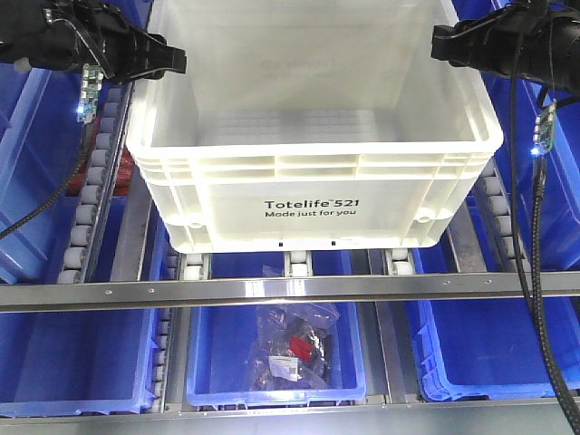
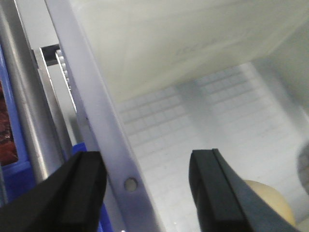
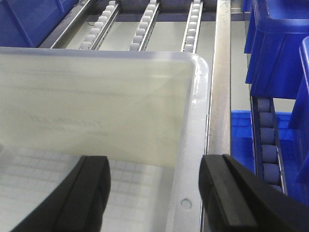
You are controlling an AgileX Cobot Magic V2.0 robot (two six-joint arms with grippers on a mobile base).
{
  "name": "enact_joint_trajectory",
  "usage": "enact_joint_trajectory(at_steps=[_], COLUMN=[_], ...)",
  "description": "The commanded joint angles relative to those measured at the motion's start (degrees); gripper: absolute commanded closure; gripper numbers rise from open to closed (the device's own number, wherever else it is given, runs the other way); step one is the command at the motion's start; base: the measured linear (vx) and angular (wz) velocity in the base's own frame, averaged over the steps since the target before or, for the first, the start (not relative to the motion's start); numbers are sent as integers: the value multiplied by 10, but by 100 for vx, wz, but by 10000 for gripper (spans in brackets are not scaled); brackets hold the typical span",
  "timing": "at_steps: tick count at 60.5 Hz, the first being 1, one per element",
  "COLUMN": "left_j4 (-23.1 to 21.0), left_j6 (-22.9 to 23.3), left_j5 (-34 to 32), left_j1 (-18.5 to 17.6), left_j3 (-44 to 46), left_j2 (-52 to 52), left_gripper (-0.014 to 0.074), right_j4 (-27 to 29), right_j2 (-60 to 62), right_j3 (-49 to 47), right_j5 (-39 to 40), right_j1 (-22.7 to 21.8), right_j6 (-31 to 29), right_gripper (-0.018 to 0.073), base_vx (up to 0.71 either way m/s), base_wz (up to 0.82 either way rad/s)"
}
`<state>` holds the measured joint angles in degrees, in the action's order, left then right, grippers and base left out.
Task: Place moving items into box and shelve
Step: 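Open the left gripper and lift it off the crate rim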
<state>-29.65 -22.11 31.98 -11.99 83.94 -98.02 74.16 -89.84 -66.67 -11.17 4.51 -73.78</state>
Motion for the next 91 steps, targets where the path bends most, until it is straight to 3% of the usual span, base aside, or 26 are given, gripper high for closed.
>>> enact_joint_trajectory(at_steps=[1,11,26,33,37,47,52,60,63,68,75,87,91], left_j4=[-28,-27,7,12,12,28,112,304,332,337,333,300,281], left_j6=[-1,-13,-121,-116,-82,25,82,237,294,351,331,221,206], left_j5=[-27,-23,-17,-31,-72,-261,-348,-446,-462,-479,-479,-474,-467], left_j1=[0,-2,-6,-7,-8,-48,-83,-115,-115,-115,-97,-48,-25], left_j3=[22,22,20,-23,-78,-244,-311,-404,-438,-505,-597,-715,-734], left_j2=[35,49,75,100,125,229,286,384,418,476,576,735,767], left_gripper=[99,17,-57,-57,-55,-50,-46,-43,-43,-43,-41,-35,-33], right_j4=[9,9,9,9,9,9,9,9,9,9,9,9,9], right_j2=[25,25,25,25,25,25,25,25,25,25,25,25,25], right_j3=[-20,-20,-20,-20,-20,-20,-20,-20,-20,-20,-20,-20,-20], right_j5=[11,11,11,11,11,11,11,11,11,11,11,11,11], right_j1=[0,0,0,0,0,0,0,0,0,0,0,0,0], right_j6=[-8,-8,-8,-8,-8,-8,-8,-8,-8,-8,-8,-8,-8], right_gripper=[104,104,104,104,104,104,104,104,104,104,104,104,104], base_vx=[0,0,0,0,0,0,0,0,0,0,0,0,0], base_wz=[0,0,0,0,0,0,0,0,0,0,0,0,0])
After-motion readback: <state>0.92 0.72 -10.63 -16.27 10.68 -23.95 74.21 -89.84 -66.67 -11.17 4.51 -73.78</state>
